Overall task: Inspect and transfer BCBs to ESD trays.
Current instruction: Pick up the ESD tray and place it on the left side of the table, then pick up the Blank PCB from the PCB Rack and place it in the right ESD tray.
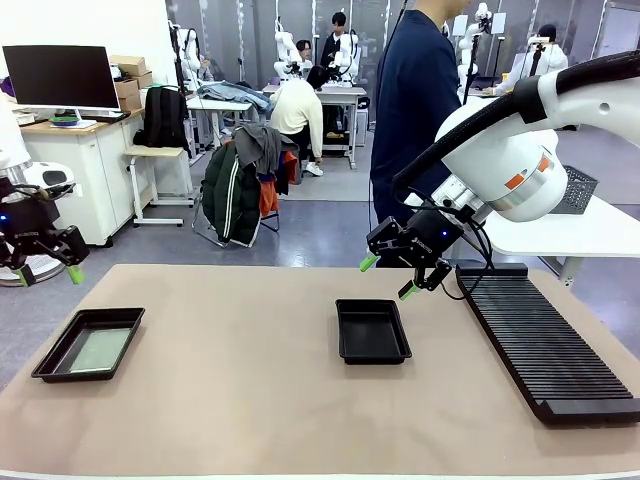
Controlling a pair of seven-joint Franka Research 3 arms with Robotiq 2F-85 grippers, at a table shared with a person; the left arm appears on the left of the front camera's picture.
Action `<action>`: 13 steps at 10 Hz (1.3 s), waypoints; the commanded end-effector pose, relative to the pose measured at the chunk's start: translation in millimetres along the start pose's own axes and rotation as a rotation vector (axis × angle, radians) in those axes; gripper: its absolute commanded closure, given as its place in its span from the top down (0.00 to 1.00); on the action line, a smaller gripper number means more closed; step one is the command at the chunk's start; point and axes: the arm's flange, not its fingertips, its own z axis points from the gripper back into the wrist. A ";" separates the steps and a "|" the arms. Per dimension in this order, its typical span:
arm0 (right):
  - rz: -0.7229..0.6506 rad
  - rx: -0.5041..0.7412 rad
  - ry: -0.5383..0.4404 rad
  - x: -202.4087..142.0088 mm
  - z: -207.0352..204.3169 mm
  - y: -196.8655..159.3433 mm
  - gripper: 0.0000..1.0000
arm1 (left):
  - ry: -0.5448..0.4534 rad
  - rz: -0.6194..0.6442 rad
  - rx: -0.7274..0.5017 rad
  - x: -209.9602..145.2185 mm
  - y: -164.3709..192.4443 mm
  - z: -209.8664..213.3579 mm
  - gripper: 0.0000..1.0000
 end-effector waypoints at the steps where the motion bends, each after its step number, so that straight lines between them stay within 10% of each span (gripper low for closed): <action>1: -0.011 -0.021 0.000 2.5 -0.1 1.6 1.00 | -0.007 0.005 0.000 -0.4 1.5 -1.2 0.93; 13: -0.011 -0.021 0.000 2.5 -0.1 1.6 1.00 | -0.007 0.005 0.000 -0.4 1.5 -1.2 0.93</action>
